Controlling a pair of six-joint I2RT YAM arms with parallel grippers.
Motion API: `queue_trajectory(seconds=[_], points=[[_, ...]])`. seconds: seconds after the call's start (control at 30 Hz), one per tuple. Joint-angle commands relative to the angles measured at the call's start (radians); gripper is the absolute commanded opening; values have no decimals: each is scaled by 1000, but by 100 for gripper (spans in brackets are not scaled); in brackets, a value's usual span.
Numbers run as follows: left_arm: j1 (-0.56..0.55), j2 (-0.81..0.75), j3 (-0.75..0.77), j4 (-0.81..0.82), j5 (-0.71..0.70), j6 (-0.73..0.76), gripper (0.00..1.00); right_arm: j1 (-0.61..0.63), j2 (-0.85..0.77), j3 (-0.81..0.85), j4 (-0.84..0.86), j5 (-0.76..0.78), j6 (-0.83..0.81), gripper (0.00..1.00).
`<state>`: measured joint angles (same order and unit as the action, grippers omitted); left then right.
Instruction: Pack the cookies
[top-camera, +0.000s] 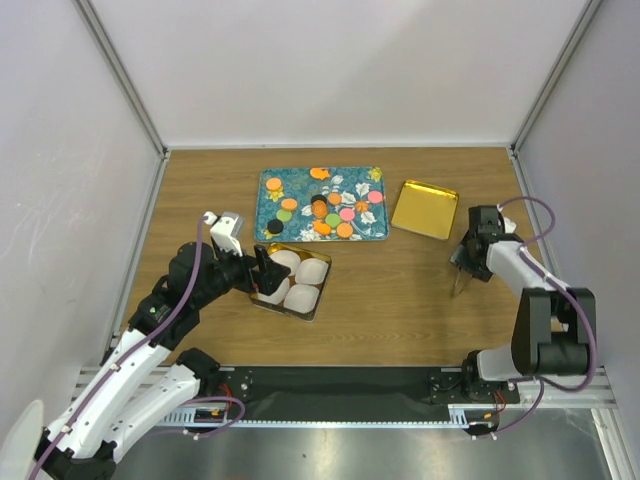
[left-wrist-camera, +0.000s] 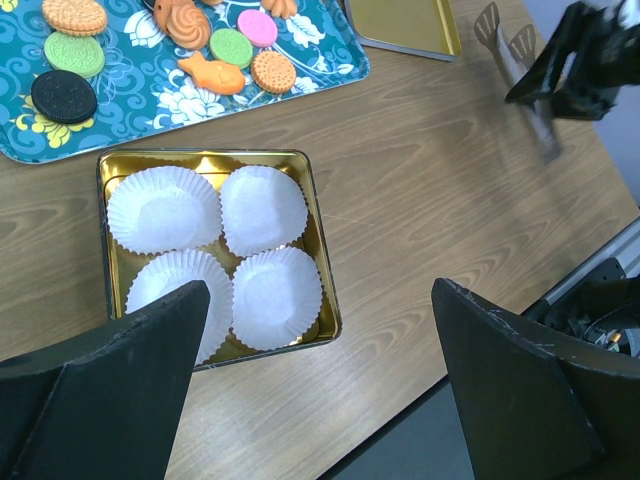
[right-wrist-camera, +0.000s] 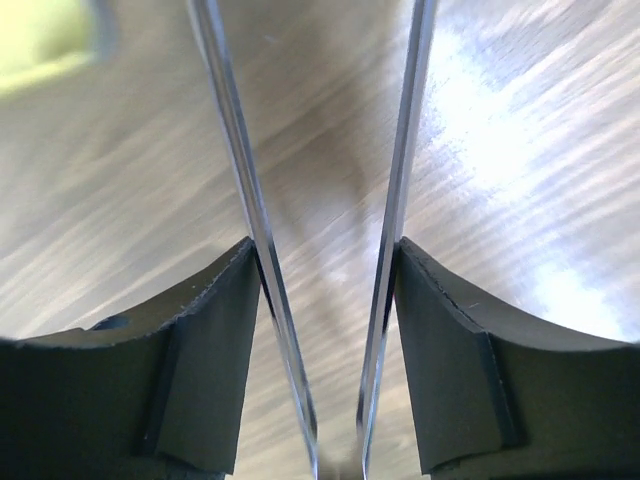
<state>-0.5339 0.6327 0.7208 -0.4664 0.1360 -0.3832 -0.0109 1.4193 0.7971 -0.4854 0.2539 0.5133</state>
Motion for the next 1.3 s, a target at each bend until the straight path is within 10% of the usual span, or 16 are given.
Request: queue_trajectory(seconds=[0.0, 0.47, 1.27], points=[[3, -8, 14, 18, 2, 20, 100, 8, -120, 94, -79, 10, -25, 58], [3, -122, 57, -112, -171, 47, 100, 412, -217, 316, -243, 65, -12, 58], [3, -254, 16, -129, -346, 38, 100, 762, 490, 904, -216, -19, -191, 54]])
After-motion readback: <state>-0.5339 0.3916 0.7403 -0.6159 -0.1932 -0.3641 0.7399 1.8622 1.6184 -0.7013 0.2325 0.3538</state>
